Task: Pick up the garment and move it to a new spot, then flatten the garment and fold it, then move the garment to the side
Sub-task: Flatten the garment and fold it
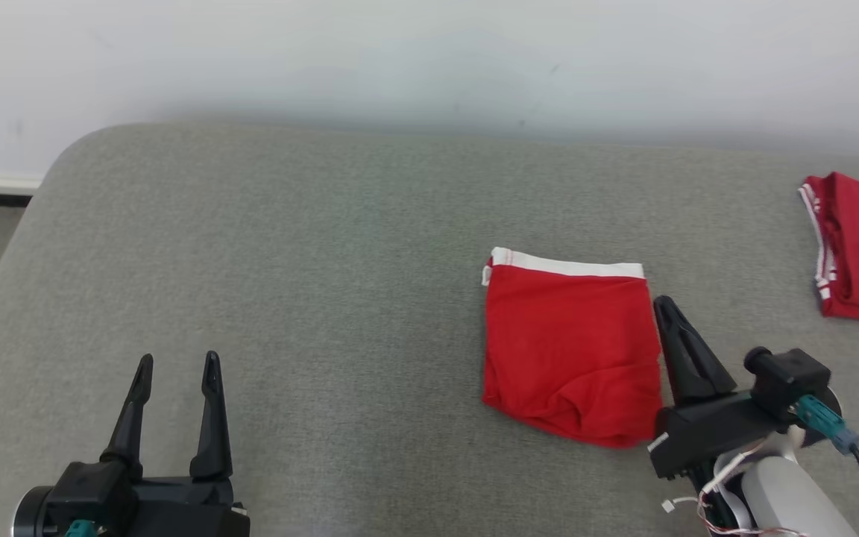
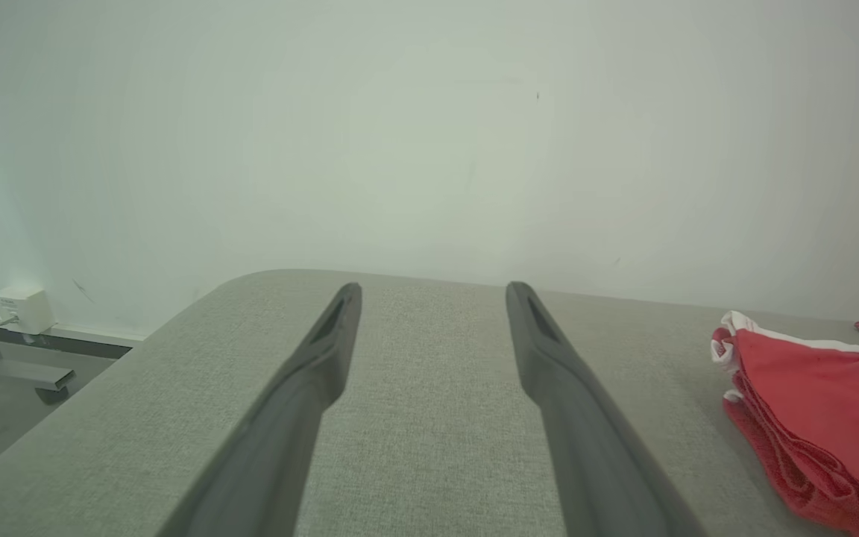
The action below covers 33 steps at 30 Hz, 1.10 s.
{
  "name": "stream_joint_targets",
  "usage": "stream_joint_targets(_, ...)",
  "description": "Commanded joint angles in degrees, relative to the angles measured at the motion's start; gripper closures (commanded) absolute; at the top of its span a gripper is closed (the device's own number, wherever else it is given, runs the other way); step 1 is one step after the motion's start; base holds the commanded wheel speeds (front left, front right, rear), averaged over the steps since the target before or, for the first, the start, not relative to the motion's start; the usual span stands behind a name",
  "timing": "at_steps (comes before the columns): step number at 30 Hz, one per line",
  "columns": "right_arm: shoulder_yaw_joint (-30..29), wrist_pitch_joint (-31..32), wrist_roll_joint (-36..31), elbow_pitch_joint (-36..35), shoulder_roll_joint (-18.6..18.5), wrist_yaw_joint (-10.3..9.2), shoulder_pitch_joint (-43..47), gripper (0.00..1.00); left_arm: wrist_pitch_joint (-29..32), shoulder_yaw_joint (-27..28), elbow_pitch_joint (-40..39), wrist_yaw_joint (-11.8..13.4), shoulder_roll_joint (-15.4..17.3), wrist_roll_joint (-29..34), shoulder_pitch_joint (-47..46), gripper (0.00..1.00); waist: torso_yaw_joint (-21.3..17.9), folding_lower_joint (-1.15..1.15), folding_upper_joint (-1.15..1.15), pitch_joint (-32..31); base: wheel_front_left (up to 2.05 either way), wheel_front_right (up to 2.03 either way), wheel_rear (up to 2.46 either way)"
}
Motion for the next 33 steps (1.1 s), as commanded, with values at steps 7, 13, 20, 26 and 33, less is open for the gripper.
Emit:
stream_joint_targets(7, -4.7, 0.0, -1.3, -3.9, -0.2, -0.19, 5.8, 1.0, -0.2, 0.1, 0.2, 0.1, 0.3, 0.6, 1.3, 0.0, -4.7, 0.0, 0.0, -2.7, 0.0, 0.0, 0.0)
stream_joint_targets(13, -8.1, 0.0, -2.7, -7.3, 1.0, -0.19, 11.4, 1.0, -0.2, -0.6, 0.5, 0.1, 1.0, 0.8, 2.1, 0.0, -6.0, 0.0, 0.0, -4.3, 0.0, 0.0, 0.0)
stream_joint_targets(20, -9.6, 0.0, -4.3, -10.1, 1.6, -0.19, 16.1, 0.95, -0.2, -1.8, 0.8, 0.1, 2.9, 0.6, 5.2, 0.0, -6.6, 0.0, 0.0, -6.0, 0.0, 0.0, 0.0)
stream_joint_targets(26, -11.2, 0.0, -5.5, -11.3, 2.2, -0.19, 18.0, 0.0, -0.2, -1.5, 0.4, 0.1, 3.2, 0.5, 7.1, 0.0, -6.3, 0.0, 0.0, -6.5, 0.0, 0.0, 0.0)
stream_joint_targets(33, -12.4, 1.0, -6.3, -11.8, 3.2, -0.19, 19.3, 0.0, -0.2, -2.1, 0.2, 0.1, 3.0, 0.5, 8.4, 0.0, -5.6, 0.0, 0.0, -6.9, 0.0, 0.0, 0.0)
